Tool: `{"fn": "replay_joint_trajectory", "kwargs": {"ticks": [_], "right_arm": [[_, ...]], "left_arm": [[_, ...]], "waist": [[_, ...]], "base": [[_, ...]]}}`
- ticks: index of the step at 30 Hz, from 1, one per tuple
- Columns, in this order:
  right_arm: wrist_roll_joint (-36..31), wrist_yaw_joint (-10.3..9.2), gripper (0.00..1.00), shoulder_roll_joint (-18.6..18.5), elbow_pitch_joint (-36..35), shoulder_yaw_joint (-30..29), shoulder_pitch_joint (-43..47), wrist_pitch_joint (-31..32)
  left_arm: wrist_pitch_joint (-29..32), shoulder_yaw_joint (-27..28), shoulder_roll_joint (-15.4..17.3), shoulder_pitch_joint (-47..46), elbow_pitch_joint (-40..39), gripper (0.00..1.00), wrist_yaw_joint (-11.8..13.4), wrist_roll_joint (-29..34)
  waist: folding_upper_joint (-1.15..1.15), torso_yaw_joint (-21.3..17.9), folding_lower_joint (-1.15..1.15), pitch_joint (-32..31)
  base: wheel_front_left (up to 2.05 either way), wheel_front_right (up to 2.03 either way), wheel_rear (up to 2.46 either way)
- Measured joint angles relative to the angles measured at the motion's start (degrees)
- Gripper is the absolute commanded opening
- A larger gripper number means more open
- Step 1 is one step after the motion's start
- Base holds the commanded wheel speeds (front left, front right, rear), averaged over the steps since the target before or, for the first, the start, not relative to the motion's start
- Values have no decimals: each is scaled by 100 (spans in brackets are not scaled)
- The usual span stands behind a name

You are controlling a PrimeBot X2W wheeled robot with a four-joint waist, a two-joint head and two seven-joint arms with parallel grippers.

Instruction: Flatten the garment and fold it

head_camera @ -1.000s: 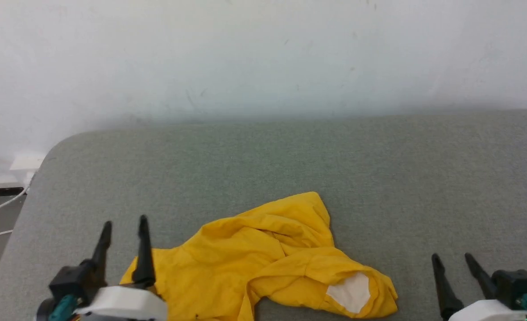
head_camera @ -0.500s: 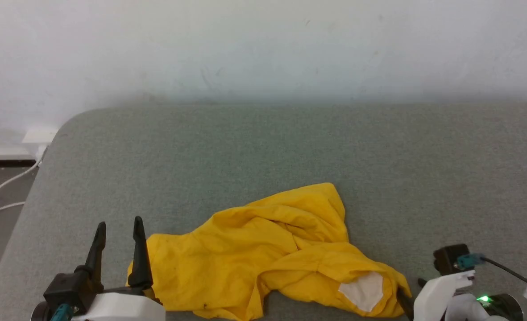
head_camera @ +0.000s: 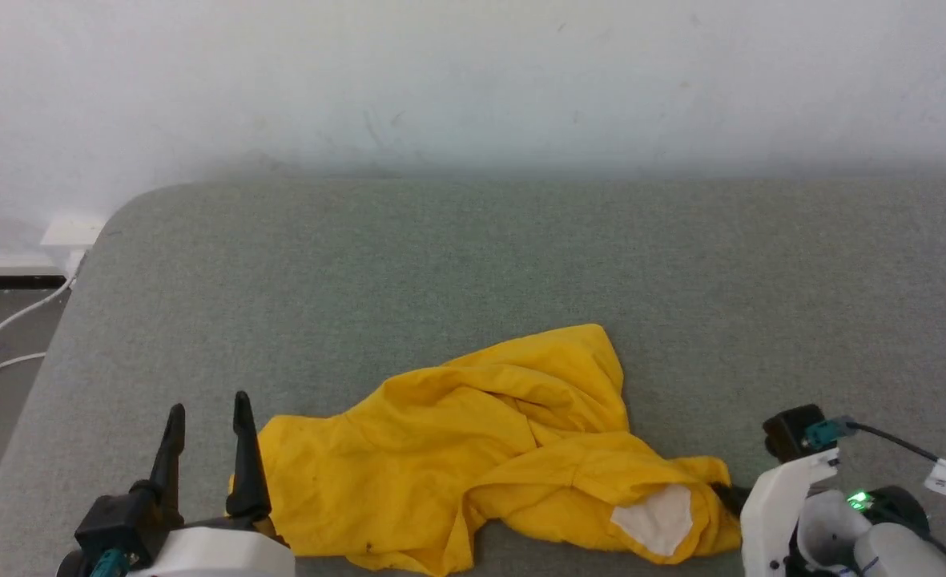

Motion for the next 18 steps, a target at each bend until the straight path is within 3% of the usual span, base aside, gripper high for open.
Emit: {"fn": "replay_joint_trajectory", "kwargs": {"ticks": [4, 10, 15, 18], "right_arm": [[-370, 27, 0, -176, -163, -543, -105, -583], [-1094, 27, 0, -232, -298, -2237, -37, -824], [-1426, 26, 0, 111, 87, -3530, 427, -1087], [-1640, 26, 0, 381, 563, -4005, 604, -1447]], "left_arm": [[0, 59, -49, 12, 25, 100, -44, 37], [0, 108, -102, 18, 71, 100, -58, 73], [1, 122, -144, 20, 185, 100, -102, 99], [0, 133, -158, 20, 289, 100, -108, 100]], "waist": [[0, -97, 0, -43], [0, -225, 0, -85], [0, -270, 0, -67], [0, -278, 0, -46]], "base": [[0, 0, 0], [0, 0, 0], [0, 0, 0], [0, 0, 0]]}}
